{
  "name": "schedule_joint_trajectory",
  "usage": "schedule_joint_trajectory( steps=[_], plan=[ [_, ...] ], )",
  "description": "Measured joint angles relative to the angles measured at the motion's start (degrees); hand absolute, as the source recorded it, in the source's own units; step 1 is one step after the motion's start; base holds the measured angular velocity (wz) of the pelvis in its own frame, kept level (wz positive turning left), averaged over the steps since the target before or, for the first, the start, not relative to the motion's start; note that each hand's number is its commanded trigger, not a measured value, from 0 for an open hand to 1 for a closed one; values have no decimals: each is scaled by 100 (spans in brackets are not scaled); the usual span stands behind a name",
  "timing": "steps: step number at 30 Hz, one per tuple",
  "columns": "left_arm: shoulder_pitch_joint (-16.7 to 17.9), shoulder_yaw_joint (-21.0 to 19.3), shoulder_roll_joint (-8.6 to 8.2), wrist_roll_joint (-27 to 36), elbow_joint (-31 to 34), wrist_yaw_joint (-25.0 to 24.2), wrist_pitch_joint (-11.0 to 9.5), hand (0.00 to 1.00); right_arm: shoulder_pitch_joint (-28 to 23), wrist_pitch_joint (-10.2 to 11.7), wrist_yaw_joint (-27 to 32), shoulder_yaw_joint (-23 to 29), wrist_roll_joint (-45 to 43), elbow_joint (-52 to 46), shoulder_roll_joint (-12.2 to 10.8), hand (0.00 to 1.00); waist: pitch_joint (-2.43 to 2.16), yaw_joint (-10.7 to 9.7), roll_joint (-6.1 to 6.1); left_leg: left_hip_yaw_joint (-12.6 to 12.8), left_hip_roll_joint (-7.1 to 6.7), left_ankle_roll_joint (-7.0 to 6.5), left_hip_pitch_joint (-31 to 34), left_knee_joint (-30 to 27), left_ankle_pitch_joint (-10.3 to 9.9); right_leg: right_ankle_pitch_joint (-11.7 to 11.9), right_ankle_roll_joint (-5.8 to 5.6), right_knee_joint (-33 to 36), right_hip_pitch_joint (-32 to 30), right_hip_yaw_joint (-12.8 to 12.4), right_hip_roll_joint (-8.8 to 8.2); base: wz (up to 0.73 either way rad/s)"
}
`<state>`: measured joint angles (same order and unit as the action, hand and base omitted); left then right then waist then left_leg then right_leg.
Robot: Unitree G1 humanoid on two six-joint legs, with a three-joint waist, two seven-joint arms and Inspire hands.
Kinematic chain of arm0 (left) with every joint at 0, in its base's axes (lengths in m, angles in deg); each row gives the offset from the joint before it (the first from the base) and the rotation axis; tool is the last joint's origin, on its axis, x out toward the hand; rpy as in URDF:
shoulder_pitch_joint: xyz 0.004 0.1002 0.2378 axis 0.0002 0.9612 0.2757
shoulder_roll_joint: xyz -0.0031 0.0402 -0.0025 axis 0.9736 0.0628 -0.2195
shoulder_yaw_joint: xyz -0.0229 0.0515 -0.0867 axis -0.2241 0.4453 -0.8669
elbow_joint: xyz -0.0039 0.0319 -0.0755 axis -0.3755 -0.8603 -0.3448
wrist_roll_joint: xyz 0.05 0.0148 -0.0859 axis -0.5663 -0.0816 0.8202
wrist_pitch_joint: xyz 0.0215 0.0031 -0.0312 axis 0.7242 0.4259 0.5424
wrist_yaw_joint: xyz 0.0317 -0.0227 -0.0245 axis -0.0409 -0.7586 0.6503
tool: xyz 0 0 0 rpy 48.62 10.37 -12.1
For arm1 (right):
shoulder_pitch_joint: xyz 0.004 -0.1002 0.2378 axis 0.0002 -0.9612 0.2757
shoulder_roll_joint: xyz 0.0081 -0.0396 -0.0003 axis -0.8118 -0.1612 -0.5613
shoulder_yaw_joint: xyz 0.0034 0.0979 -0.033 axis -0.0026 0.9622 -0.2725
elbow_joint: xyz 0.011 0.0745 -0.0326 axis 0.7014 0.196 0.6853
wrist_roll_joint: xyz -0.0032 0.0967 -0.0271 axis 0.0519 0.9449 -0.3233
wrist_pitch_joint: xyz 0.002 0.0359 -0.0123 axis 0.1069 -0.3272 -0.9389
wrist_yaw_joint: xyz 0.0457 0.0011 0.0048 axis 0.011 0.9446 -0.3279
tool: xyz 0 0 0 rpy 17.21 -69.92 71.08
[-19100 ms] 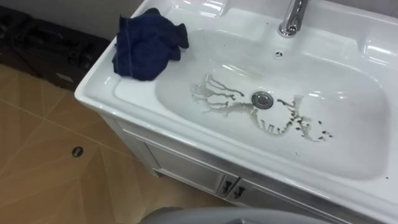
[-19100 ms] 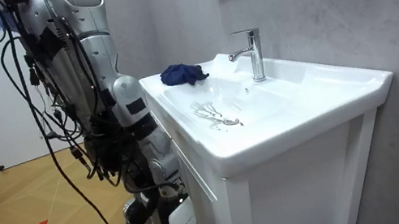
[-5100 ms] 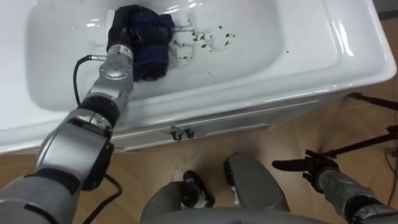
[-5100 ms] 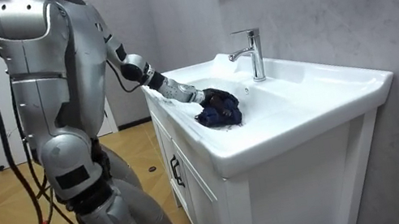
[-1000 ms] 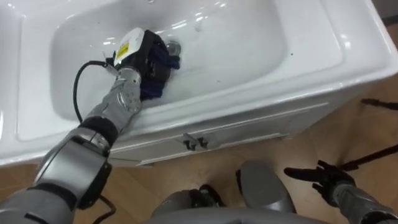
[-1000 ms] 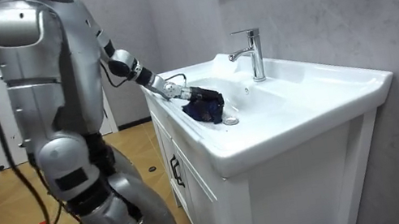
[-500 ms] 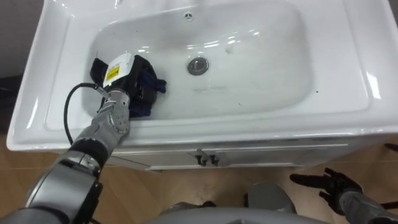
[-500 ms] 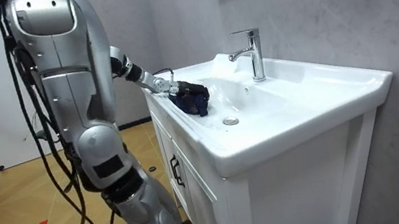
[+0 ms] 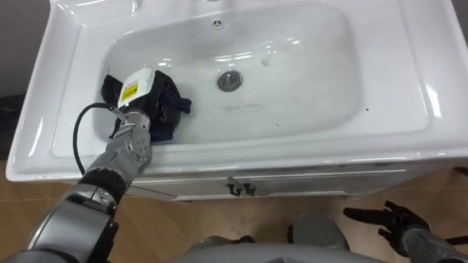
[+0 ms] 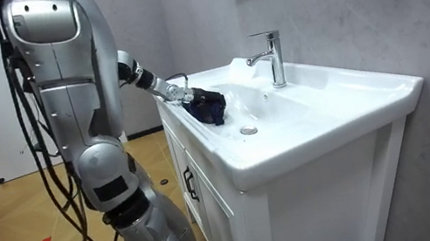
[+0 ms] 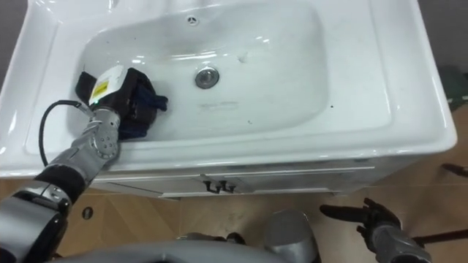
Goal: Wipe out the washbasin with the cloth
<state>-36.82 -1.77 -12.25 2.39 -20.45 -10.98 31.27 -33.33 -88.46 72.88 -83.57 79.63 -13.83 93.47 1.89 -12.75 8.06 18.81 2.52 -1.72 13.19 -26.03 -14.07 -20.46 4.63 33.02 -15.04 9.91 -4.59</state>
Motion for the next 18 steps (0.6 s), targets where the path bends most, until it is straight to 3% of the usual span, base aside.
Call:
schedule_joint_trajectory(
  steps=[2, 6, 12, 14, 18],
  plan=[
    [-146, 16, -48, 52, -102, -4, 75, 100, 9, 0, 33, -52, 4, 7, -57, 0, 31, -106, -34, -12, -10, -1, 44, -63, 0, -23, -10, 103, -99, 6, -33, 10],
    [-413, 108, -173, 231, -123, -12, 285, 100, 161, 6, 35, -57, 10, -13, -61, 0, 42, -229, -10, 88, -30, -8, 249, -171, -1, -48, -29, 327, -374, -33, -130, -1],
    [-811, 506, -664, 748, -211, -26, 423, 100, 336, 4, 34, -284, 46, 7, -98, 0, 104, -553, 29, 319, -24, -33, 289, -181, -13, -61, -63, 464, -552, -202, -149, -10],
    [-1018, 688, -847, 1014, -210, -67, 417, 100, 324, -3, 14, -294, 114, 6, -105, 0, 127, -763, 74, 330, -19, -53, 345, -210, -12, -49, -56, 480, -605, -187, -162, 0],
    [-1322, 680, -1088, 1435, -322, -307, 396, 100, 272, -33, 9, -282, -1, 96, -84, 0, 133, -928, 70, 458, 20, -53, 333, -278, -13, -55, -53, 498, -615, -261, -146, -12]
  ],
)
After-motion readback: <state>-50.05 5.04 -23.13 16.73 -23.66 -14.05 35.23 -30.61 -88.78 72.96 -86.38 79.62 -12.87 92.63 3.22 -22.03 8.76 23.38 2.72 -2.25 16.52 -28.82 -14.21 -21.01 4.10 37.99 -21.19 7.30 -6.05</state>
